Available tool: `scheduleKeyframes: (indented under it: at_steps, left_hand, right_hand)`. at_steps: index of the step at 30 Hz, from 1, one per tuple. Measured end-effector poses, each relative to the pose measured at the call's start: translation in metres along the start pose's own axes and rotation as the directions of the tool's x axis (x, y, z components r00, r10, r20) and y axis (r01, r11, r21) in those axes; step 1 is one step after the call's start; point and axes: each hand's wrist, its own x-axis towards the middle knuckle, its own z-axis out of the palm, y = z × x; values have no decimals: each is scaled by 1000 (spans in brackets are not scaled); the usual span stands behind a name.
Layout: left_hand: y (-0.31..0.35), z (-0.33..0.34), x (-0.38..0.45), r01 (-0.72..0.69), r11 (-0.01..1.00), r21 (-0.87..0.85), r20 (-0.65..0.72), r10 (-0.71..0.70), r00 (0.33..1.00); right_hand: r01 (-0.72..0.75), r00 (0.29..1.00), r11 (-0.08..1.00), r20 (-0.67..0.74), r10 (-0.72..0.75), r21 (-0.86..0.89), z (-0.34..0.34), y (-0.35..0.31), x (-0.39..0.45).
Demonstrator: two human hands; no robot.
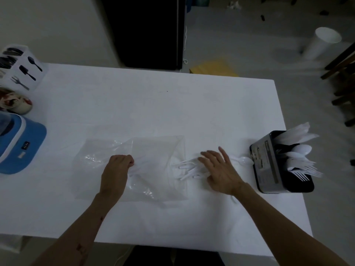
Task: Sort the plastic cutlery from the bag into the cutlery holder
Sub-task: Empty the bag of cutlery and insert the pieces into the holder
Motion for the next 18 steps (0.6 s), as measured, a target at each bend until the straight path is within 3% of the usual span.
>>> scheduleKeyframes:
  at_steps: [3, 6, 9, 13, 18]
  left_hand:
    - [1, -2, 3, -48, 997, 53, -21, 49, 999]
    - [-5, -3, 6, -70, 994, 88, -33, 73, 997]
    - [4, -19, 9, -106, 992, 62, -131, 113, 985]
    - [45, -52, 16, -261, 962, 85, -323, 274, 906]
    - [71, -67, 23, -407, 903, 141, -308, 430, 849]
  right_hand:
    - [112, 993, 994, 26, -112, 0, 10, -29, 7]
    - [56, 998, 997, 25, -55, -56, 20, -43, 15]
    - [45, 999, 999, -30, -44, 10, 17, -49, 16]
    - [37, 994, 999, -99, -35, 19, 14, -51, 15]
    - [16, 984, 989, -180, 12, 149, 13, -45, 12]
